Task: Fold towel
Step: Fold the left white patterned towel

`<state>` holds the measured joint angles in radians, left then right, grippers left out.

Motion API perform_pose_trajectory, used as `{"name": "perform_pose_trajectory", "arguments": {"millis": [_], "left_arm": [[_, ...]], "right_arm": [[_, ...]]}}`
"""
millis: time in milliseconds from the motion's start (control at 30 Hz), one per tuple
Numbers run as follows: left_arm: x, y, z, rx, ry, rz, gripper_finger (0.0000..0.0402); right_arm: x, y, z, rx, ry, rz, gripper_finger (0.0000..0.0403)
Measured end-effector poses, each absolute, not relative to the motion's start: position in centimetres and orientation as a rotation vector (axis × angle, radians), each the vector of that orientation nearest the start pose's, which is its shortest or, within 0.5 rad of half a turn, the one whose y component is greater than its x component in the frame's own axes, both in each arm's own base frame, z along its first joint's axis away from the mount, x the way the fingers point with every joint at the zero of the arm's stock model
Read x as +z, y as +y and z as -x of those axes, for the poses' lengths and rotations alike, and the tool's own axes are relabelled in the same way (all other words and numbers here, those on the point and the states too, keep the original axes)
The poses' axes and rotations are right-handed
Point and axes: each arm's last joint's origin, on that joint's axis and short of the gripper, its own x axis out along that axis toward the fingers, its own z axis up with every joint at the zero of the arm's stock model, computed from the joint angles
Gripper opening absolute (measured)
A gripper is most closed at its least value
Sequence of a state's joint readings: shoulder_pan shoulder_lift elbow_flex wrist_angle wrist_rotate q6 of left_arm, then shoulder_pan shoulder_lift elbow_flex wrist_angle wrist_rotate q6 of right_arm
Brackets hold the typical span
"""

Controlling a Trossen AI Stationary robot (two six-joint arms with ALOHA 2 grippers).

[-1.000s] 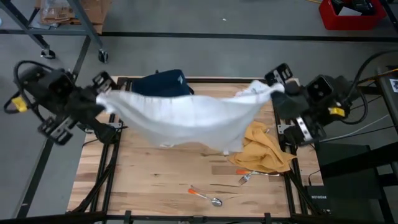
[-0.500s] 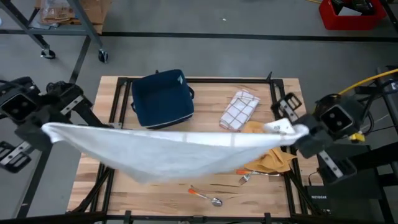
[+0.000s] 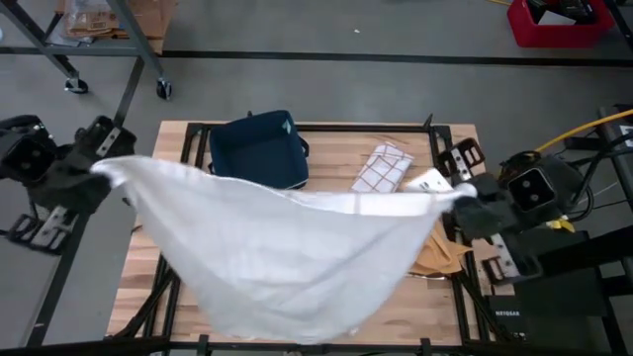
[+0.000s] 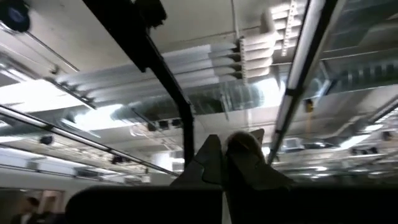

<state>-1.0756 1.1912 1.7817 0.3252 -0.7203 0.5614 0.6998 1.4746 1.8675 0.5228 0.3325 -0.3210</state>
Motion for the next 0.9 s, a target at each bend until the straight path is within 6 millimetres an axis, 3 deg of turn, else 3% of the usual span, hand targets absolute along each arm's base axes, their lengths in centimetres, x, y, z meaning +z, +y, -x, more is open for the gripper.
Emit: {"name": "perform_pose_trajectory", "arguments": {"millis": [267, 500, 667, 900], "left_arm": [[59.0, -11.8, -9.5, 0.225, -0.269, 0.048, 0.0], [56.6, -11.7, -10.6, 0.534, 0.031, -0.15, 0.0], [54.4, -11.1, -11.5, 0.617, 0.087, -0.27, 0.0], [50.4, -9.3, -11.4, 0.687, 0.099, -0.274, 0.0]], "right_arm": [[57.6, 14.8, -22.4, 0.01, -0.605, -0.05, 0.0001], [55.2, 11.6, -25.6, -0.215, -0.328, 0.007, 0.0001], [53.5, 8.8, -27.3, -0.306, -0.173, -0.005, 0.0001], [50.4, 5.5, -28.3, -0.421, 0.097, -0.032, 0.0001]]}}
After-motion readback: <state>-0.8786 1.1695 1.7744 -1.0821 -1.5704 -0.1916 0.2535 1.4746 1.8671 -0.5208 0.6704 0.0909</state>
